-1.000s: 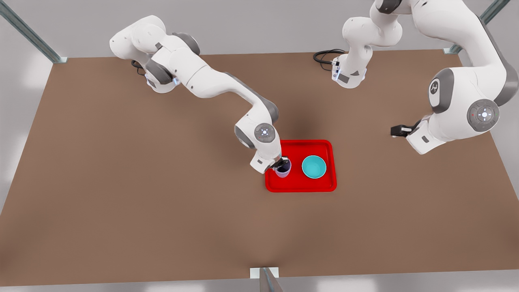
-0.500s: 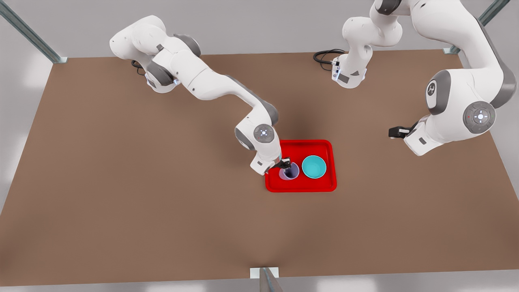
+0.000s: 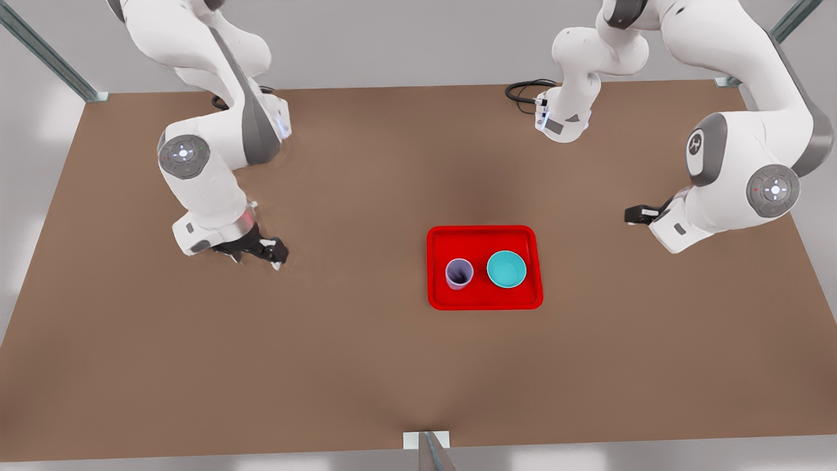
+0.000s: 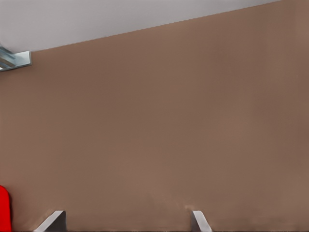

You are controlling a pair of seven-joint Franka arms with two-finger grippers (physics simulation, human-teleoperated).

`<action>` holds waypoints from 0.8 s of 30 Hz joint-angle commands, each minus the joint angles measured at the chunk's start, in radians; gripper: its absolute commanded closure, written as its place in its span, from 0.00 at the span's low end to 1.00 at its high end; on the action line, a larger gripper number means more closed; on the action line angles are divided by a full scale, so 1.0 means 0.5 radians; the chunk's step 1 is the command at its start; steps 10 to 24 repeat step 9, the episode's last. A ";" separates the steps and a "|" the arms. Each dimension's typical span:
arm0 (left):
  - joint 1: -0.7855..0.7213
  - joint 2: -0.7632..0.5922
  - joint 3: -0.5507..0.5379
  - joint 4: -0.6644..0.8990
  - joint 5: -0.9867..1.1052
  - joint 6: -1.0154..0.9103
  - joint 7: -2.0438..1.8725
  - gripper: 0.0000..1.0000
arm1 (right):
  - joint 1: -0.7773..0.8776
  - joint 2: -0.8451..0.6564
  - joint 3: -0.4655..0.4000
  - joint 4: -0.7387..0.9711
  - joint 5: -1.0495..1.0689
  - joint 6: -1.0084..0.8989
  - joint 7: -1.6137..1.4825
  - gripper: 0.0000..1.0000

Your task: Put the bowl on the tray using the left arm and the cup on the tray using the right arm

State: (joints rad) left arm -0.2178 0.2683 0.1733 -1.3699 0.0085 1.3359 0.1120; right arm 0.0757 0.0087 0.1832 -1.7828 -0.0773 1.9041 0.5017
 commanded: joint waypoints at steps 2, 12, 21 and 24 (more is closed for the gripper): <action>-0.003 0.003 0.000 0.000 -0.020 -0.003 0.000 0.00 | -0.194 -0.039 -0.041 0.037 0.102 -0.313 -0.288 0.00; -0.003 0.003 0.000 0.000 -0.017 -0.006 0.000 0.00 | -0.210 0.256 -0.327 0.565 0.210 -0.731 -0.589 0.00; -0.003 0.003 0.000 0.000 -0.017 -0.006 0.000 0.00 | -0.210 0.256 -0.327 0.565 0.210 -0.731 -0.589 0.00; -0.003 0.003 0.000 0.000 -0.017 -0.006 0.000 0.00 | -0.210 0.256 -0.327 0.565 0.210 -0.731 -0.589 0.00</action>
